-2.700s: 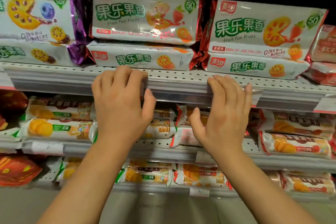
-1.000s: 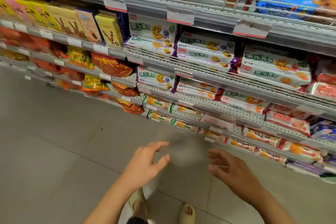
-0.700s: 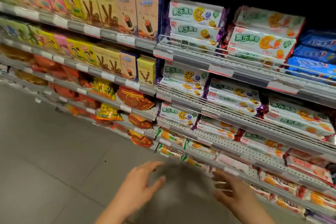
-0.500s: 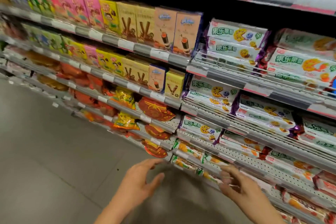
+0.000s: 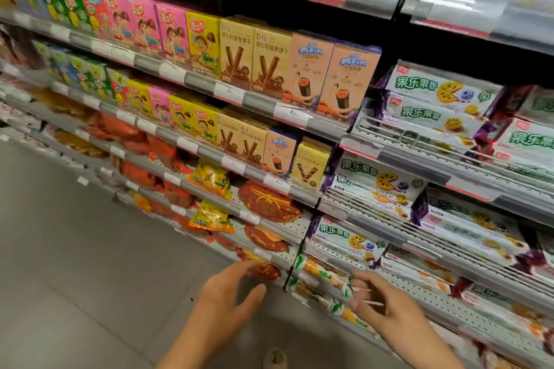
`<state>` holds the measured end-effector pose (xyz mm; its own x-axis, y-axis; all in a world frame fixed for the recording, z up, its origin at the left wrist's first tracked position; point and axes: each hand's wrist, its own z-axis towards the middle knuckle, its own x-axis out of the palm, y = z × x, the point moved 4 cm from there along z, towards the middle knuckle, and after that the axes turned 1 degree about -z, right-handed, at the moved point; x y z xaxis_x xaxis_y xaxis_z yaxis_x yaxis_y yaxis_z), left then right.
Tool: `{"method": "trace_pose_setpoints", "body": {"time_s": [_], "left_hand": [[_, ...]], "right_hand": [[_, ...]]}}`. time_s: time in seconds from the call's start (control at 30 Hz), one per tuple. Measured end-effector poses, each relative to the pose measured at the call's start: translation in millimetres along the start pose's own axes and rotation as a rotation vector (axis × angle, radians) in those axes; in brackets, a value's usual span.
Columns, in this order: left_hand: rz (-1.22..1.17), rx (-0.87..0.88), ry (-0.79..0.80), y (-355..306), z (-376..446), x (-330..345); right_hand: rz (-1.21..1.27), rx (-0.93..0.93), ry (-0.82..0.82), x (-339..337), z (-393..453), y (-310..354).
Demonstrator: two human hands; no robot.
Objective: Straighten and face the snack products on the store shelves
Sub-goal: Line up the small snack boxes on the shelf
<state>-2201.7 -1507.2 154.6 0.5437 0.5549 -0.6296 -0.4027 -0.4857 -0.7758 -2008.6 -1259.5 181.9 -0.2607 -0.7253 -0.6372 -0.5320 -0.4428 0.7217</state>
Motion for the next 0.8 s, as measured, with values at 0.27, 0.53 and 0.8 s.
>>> {"method": "trace_pose_setpoints", "body": {"time_s": [0.27, 0.53, 0.8], "left_hand": [[0.171, 0.085, -0.024, -35, 77, -44], [0.29, 0.219, -0.108, -78, 186, -72], [0.288, 0.417, -0.245, -85, 250, -94]], "right_hand": [[0.066, -0.119, 0.045, -7, 89, 44], [-0.099, -0.305, -0.103, -39, 166, 72], [-0.489, -0.39, -0.449, -28, 214, 89]]}}
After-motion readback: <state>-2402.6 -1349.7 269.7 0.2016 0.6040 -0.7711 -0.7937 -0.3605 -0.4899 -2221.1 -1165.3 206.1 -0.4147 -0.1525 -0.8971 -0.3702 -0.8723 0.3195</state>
